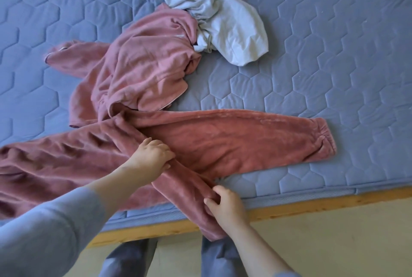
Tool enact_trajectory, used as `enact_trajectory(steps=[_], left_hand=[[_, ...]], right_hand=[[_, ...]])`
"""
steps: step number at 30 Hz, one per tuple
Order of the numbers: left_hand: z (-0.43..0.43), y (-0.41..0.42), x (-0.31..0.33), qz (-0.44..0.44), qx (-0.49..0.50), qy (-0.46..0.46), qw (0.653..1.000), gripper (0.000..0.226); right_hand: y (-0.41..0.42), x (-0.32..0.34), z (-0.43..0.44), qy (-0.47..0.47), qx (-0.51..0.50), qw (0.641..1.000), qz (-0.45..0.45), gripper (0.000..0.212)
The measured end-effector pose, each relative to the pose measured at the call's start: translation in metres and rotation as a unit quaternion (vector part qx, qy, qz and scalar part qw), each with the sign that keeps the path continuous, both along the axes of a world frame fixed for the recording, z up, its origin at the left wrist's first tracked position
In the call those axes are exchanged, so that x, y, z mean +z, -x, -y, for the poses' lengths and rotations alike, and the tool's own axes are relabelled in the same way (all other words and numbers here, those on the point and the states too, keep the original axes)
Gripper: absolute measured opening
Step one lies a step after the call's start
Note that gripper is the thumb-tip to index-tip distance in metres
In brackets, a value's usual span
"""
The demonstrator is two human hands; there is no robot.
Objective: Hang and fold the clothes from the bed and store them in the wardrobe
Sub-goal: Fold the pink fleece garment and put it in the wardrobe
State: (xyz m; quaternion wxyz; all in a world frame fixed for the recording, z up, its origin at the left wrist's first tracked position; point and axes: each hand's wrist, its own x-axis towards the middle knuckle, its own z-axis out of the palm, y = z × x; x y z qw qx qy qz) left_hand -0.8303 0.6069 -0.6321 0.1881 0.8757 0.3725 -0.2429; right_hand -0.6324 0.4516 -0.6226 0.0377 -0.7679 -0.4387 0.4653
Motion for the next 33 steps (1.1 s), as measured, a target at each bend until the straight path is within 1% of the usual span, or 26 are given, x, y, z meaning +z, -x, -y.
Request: enact_trajectory(steps=[2,4,6,9,11,13,15,17,19,22,23,25,26,29,31,33], left_hand=[[-0.002,-0.003,-0.001,-0.023,-0.028,-0.002,0.999,0.033],[-0.007,-0.004,0.002,-0.012,-0.026,0.014,1.000,0.028],[-0.012,-0.006,0.009,0.030,-0.003,0.050,0.998,0.022],[-0.017,-0.007,0.022,0.091,0.047,0.086,0.991,0.010],[-0.023,-0.006,0.028,0.120,0.072,0.076,0.987,0.016],[-0.031,-0.002,0.034,0.153,0.090,0.069,0.982,0.021],[-0.039,0.000,0.038,0.183,0.102,0.062,0.976,0.024],[-0.045,0.001,0.040,0.210,0.116,0.053,0.969,0.027],[-0.049,0.000,0.040,0.229,0.131,0.041,0.964,0.029],[-0.057,0.001,0.039,0.232,0.143,0.013,0.962,0.023],[-0.059,0.001,0.038,0.230,0.144,0.012,0.962,0.020],[-0.060,0.001,0.037,0.203,0.149,0.032,0.967,0.022],[-0.060,0.000,0.038,0.177,0.147,0.050,0.972,0.026],[-0.055,-0.005,0.038,0.092,0.114,0.088,0.985,0.034],[-0.051,-0.010,0.037,0.095,0.112,0.114,0.983,0.032],[-0.050,-0.016,0.038,0.126,0.148,0.140,0.971,0.030]], right_hand=[[-0.001,0.003,0.004,-0.025,-0.007,1.000,-0.003,0.014],[-0.005,0.008,0.005,-0.062,-0.023,0.998,0.003,0.015],[-0.011,0.013,0.000,-0.090,-0.038,0.995,-0.001,0.018],[-0.024,0.023,-0.017,-0.093,-0.023,0.995,-0.015,0.023],[-0.032,0.032,-0.031,-0.052,-0.003,0.998,-0.023,0.036],[-0.036,0.039,-0.041,0.009,0.010,0.999,-0.050,0.056],[-0.039,0.042,-0.044,0.065,-0.038,0.991,-0.111,0.065],[-0.043,0.044,-0.043,0.117,-0.091,0.979,-0.144,0.063],[-0.047,0.045,-0.044,0.144,-0.073,0.972,-0.169,0.062],[-0.052,0.052,-0.046,0.145,-0.074,0.953,-0.254,0.059],[-0.054,0.054,-0.048,0.141,-0.074,0.949,-0.273,0.052],[-0.057,0.057,-0.053,0.113,-0.065,0.953,-0.274,0.032],[-0.059,0.057,-0.057,0.081,-0.072,0.960,-0.256,0.027],[-0.072,0.057,-0.071,-0.063,-0.126,0.974,-0.175,0.018],[-0.082,0.060,-0.081,-0.121,-0.121,0.975,-0.142,0.015],[-0.085,0.062,-0.089,-0.140,-0.074,0.978,-0.136,0.016]])
